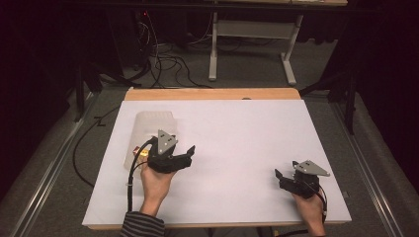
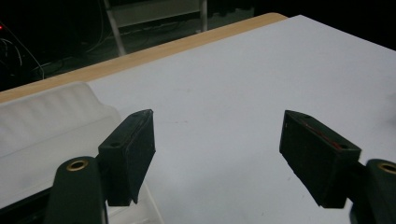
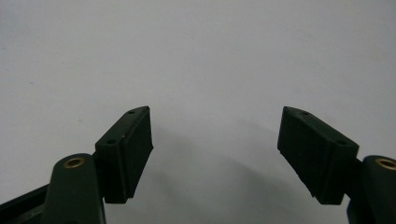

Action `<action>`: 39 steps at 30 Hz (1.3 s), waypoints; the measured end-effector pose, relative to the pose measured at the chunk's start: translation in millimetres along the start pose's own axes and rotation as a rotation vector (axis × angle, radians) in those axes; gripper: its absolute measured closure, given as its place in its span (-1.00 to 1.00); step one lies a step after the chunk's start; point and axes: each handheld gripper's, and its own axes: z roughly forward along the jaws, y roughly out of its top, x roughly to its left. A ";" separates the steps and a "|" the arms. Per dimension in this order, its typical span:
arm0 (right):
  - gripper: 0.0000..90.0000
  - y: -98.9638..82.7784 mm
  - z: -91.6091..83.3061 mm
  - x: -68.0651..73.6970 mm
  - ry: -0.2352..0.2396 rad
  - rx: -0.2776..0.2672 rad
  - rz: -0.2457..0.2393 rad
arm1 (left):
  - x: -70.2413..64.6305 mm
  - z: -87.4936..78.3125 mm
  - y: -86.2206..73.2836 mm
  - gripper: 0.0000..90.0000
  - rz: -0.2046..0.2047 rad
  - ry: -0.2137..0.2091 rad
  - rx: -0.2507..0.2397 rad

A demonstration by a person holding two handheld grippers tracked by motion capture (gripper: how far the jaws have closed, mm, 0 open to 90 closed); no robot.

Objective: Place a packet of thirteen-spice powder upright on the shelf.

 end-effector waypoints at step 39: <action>-0.40 -0.3 -0.2 -0.8 0.002 -0.009 -0.002 | -27.9 7.8 -31.5 -0.39 -0.013 -0.090 0.059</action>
